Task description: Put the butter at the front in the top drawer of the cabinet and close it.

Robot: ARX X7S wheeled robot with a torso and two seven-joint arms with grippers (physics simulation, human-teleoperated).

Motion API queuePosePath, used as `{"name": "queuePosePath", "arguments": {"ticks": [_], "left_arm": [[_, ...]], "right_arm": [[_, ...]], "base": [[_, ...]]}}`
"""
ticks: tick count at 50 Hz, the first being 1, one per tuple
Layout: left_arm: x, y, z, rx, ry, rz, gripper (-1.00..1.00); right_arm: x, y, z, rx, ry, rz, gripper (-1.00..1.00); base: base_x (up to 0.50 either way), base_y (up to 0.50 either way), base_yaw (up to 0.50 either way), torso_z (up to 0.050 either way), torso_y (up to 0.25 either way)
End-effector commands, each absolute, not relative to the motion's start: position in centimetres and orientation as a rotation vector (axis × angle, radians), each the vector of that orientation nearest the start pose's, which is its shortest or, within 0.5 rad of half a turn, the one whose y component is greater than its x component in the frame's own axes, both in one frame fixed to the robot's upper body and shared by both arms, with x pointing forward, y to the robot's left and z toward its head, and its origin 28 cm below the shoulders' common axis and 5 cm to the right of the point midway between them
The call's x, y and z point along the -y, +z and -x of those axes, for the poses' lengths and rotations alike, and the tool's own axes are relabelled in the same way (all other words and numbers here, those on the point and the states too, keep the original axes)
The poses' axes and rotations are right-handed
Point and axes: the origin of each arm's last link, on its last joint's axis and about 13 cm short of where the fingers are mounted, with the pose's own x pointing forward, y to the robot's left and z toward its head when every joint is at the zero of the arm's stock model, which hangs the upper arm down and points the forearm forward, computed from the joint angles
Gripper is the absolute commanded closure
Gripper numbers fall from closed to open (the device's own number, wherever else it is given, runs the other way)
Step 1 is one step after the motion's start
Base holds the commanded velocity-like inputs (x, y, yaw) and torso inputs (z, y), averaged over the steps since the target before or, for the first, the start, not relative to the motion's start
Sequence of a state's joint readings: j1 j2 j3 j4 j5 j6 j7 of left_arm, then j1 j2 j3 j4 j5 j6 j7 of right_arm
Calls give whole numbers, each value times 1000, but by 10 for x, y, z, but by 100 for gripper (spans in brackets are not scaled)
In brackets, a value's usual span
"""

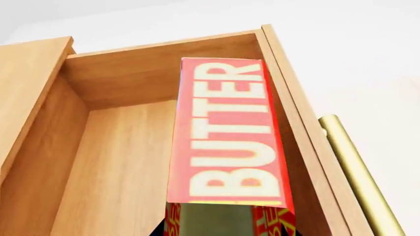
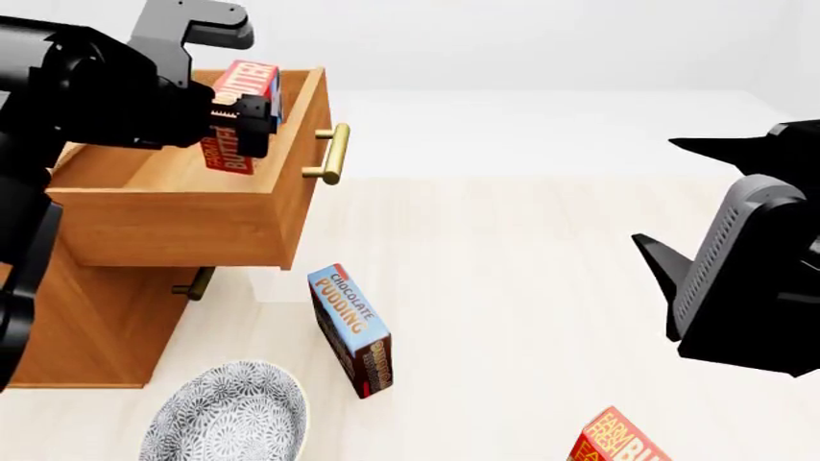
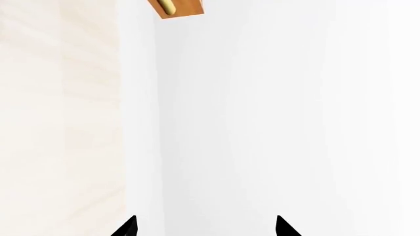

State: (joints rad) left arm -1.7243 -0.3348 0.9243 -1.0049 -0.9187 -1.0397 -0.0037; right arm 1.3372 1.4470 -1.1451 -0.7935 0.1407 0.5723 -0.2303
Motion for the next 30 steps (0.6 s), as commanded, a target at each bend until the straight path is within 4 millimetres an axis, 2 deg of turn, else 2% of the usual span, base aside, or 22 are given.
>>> {"name": "queuePosePath", "arguments": {"ticks": [1,30], "left_arm": [[-275,324,-391,-521,-51,-129,100],[-273,308,-393,-556,-58,-143,100]], "right_arm": [[219,303,-195,181,379,1469,-100],[219,303,-194,180,378,1468,-100]], "base": [[0,0,0,0,0],[1,0,-1,0,1]]}}
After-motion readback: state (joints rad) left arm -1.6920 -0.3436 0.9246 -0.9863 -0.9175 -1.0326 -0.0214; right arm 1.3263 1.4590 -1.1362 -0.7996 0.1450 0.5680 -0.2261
